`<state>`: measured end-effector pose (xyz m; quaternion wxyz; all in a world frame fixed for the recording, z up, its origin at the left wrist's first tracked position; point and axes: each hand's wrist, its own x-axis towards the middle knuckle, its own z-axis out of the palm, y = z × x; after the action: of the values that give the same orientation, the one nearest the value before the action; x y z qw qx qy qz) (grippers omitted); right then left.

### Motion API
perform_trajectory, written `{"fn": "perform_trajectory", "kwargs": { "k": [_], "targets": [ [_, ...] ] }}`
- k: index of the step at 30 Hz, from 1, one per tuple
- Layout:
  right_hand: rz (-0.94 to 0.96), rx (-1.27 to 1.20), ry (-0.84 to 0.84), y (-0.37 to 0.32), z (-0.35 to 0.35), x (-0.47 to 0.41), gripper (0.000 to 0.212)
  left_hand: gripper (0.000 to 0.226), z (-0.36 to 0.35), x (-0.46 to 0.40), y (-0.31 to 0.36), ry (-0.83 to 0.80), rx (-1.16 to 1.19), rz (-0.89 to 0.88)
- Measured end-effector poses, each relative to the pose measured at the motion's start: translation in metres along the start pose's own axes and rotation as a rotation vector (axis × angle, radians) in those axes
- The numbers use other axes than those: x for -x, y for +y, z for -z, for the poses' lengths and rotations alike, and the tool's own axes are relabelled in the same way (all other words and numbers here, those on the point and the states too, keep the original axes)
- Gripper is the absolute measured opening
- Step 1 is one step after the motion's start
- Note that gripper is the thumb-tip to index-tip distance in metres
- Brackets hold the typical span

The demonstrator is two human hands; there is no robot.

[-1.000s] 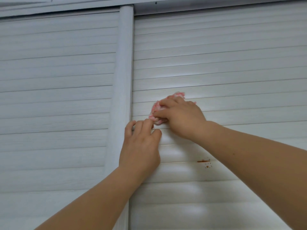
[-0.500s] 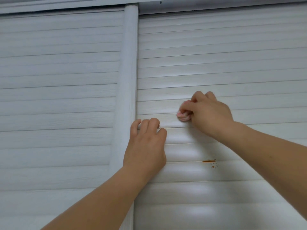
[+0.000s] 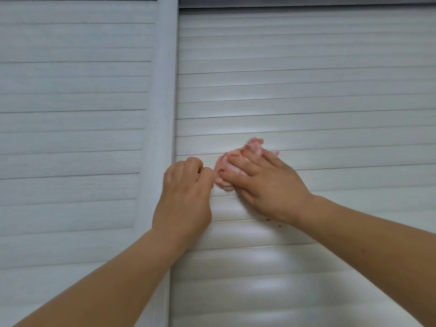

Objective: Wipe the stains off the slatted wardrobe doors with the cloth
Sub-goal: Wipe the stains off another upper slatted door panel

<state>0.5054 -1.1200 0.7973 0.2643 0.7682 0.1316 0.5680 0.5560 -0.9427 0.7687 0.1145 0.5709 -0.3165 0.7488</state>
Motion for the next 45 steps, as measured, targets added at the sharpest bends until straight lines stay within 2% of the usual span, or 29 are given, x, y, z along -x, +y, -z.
{"fn": "perform_trajectory", "kwargs": {
  "k": [6,10,12,14,17,20,23,25,27,30,33,35,38,40,43,45],
  "targets": [
    [-0.172,0.008,0.063,0.047,0.015,0.044,0.047,0.041,-0.004,0.002,-0.001,-0.064,-0.107,-0.038],
    [-0.334,-0.128,0.052,0.076,0.016,0.06,0.04,0.047,-0.006,0.003,-0.004,-0.112,-0.121,-0.076],
    [-0.441,-0.194,0.073,0.076,0.019,0.063,0.031,0.045,-0.006,0.003,-0.004,-0.132,-0.128,-0.084],
    [-0.534,-0.135,0.077,0.067,0.019,0.06,0.021,0.043,-0.007,0.003,-0.004,-0.145,-0.13,-0.099],
    [-0.64,-0.192,0.129,0.047,0.025,0.045,0.02,0.04,-0.008,0.003,-0.002,-0.136,-0.13,-0.098],
    [-0.6,-0.249,0.116,0.026,0.026,0.022,0.014,0.038,-0.009,0.003,-0.001,-0.119,-0.135,-0.098],
    [-0.455,-0.199,0.162,0.006,0.019,0.009,0.014,0.037,-0.008,0.002,-0.002,-0.117,-0.166,-0.102],
    [-0.393,-0.141,0.169,0.011,0.015,0.016,0.015,0.035,-0.007,0.001,0.0,-0.122,-0.188,-0.102],
    [-0.426,-0.098,0.141,0.025,0.016,0.029,0.018,0.037,-0.007,0.0,0.001,-0.121,-0.208,-0.094],
    [-0.575,-0.135,0.161,0.052,0.022,0.054,0.018,0.048,-0.008,-0.001,0.003,-0.126,-0.242,-0.079],
    [-0.849,-0.192,0.223,0.092,0.019,0.081,0.018,0.064,-0.01,-0.002,0.007,-0.131,-0.283,-0.071],
    [-1.058,-0.211,0.325,0.113,0.015,0.089,0.022,0.062,-0.012,-0.006,0.014,-0.134,-0.3,-0.073],
    [-1.167,-0.166,0.335,0.112,0.011,0.074,0.028,0.061,-0.015,-0.008,0.022,-0.152,-0.314,-0.066],
    [-1.094,-0.163,0.353,0.092,0.009,0.055,0.025,0.061,-0.017,-0.006,0.023,-0.144,-0.317,-0.069],
    [-0.734,-0.066,0.417,0.055,-0.004,0.028,0.035,0.061,-0.021,-0.004,0.023,-0.112,-0.33,-0.053],
    [-0.523,-0.102,0.362,0.043,-0.013,0.022,0.044,0.06,-0.025,-0.002,0.026,-0.095,-0.31,-0.019]
  ]
}}
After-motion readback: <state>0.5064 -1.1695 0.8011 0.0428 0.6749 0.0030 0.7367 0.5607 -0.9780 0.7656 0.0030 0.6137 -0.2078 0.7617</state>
